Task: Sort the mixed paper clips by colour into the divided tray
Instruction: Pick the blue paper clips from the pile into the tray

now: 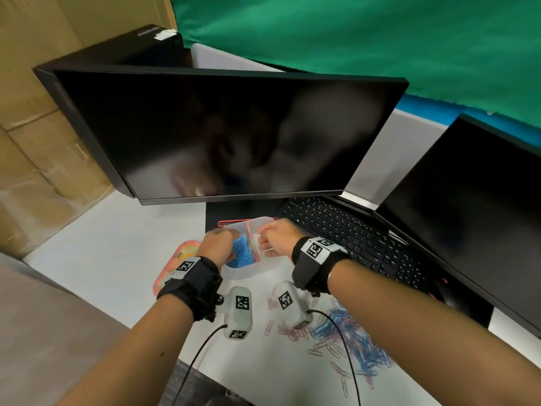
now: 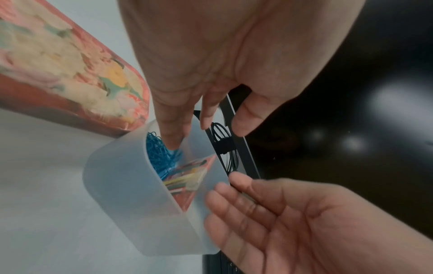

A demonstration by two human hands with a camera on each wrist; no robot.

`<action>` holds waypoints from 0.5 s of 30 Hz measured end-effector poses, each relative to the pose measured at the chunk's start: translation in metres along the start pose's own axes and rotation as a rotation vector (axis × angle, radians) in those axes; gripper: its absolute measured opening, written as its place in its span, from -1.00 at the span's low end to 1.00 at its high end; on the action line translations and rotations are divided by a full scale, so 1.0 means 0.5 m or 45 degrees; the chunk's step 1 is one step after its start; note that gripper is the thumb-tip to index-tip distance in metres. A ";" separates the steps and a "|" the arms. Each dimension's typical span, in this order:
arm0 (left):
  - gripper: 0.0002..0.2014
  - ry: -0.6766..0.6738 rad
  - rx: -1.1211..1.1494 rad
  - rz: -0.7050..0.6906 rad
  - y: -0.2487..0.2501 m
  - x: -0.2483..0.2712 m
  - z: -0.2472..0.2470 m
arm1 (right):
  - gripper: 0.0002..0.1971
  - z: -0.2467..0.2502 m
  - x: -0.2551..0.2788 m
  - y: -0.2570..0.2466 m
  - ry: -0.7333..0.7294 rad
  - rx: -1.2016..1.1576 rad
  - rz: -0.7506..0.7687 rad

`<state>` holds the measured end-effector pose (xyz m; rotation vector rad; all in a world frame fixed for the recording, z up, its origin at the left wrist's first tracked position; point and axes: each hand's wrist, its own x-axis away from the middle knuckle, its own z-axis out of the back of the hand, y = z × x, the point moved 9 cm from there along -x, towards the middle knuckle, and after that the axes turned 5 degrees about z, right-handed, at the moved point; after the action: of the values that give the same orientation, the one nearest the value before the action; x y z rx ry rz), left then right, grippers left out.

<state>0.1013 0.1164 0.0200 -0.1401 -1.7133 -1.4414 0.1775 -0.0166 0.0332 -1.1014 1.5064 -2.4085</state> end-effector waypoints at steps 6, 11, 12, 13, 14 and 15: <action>-0.87 0.017 -0.290 -0.211 0.024 0.024 -0.051 | -0.84 0.144 0.056 0.098 0.230 -0.039 -0.069; -0.80 -0.233 -0.704 -0.555 0.022 0.074 -0.169 | -0.87 0.236 0.109 0.206 0.330 0.118 -0.138; -0.82 -0.276 -0.794 -0.574 0.012 0.079 -0.192 | -0.87 0.249 0.120 0.227 0.348 0.147 -0.153; -0.83 -0.306 -0.866 -0.598 0.002 0.083 -0.214 | -0.86 0.261 0.132 0.247 0.373 0.162 -0.168; -0.83 -0.323 -0.942 -0.618 -0.008 0.085 -0.233 | -0.84 0.270 0.144 0.264 0.393 0.174 -0.182; -0.82 -0.334 -1.022 -0.637 -0.019 0.086 -0.251 | -0.81 0.278 0.155 0.281 0.411 0.194 -0.192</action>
<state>0.1363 -0.0112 0.0357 -0.3607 -1.3093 -2.5280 0.1666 -0.2252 -0.0055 -0.8550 1.3289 -2.8636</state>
